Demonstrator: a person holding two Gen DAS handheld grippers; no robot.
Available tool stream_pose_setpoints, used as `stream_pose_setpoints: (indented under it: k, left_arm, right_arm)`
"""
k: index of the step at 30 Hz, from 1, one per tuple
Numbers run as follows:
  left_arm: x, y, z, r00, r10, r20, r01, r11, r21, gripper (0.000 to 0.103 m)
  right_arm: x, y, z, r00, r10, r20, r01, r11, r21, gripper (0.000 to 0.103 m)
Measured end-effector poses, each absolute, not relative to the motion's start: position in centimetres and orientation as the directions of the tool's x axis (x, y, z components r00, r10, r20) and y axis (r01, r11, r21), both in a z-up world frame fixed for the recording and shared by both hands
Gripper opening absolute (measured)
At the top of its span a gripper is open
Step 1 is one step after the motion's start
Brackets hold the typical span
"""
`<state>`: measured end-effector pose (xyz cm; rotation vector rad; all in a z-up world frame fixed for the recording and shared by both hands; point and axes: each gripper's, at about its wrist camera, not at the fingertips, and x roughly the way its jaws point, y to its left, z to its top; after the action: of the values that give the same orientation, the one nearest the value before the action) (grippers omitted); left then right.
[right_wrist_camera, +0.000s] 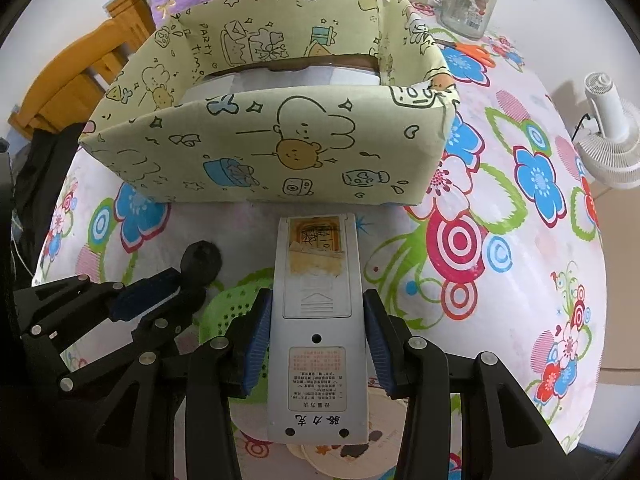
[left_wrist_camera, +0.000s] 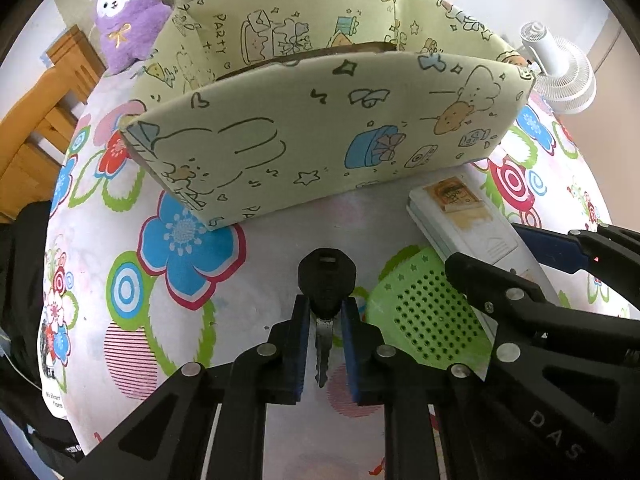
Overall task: Organize rigid objects
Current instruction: 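Lift the key with the left tool while the right carries the remote toward the box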
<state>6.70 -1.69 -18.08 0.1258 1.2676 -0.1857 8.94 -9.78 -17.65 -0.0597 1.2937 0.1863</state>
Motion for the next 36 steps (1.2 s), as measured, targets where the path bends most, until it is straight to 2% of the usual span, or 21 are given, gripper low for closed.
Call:
stream_pose_setpoints:
  k: [10, 36]
  left_arm:
    - [6.1, -0.7, -16.8, 0.315, -0.044, -0.948, 0.163, 0.987, 0.008, 0.014]
    - [5.5, -0.4, -8.5, 0.464, -0.016, -0.886, 0.099, 0.994, 0.034, 0.014]
  right_arm:
    - [8.0, -10.4, -16.4, 0.279, 0.115, -0.953, -0.191, 0.980, 0.063, 0.048]
    - [6.8, -11.3, -9.4, 0.381, 0.172, -0.909, -0.228, 0.970, 0.088, 0.048]
